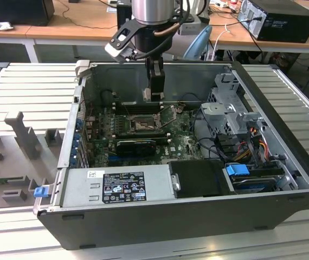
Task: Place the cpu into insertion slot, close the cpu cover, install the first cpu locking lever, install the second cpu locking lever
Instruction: 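Place the cpu into insertion slot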
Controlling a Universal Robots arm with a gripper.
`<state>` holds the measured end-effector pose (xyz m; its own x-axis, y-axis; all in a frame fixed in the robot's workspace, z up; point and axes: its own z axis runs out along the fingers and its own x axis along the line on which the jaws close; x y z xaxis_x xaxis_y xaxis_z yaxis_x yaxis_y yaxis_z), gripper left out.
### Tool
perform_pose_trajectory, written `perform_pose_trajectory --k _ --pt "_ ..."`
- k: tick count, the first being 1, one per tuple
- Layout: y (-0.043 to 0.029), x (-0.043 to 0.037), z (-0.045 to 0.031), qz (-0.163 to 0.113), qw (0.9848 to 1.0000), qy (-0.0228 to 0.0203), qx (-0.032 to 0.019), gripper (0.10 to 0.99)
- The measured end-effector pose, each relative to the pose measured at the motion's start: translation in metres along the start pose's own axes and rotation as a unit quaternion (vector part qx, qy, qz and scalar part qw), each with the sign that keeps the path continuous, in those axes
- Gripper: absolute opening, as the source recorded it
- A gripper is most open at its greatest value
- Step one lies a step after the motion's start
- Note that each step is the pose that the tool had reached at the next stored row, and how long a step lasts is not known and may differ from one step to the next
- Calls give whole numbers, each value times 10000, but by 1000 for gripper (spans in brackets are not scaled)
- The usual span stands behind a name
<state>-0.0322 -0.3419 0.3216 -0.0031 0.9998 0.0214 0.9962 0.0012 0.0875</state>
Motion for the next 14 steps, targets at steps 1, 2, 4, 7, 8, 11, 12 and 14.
perform_pose_trajectory --k 1,2,4,7,8,11,12,14 --pt "-1 0 7 0 10000 0 0 529" --pt "-1 0 13 0 10000 0 0 529" --pt "-2 -1 28 0 10000 0 0 529" --pt "-4 -1 50 0 10000 0 0 529" --pt "-5 -1 64 1 10000 0 0 529" --pt "-7 -2 84 1 10000 0 0 529" --pt "-8 -2 89 1 10000 0 0 529" --pt "-9 -2 106 1 10000 0 0 529"
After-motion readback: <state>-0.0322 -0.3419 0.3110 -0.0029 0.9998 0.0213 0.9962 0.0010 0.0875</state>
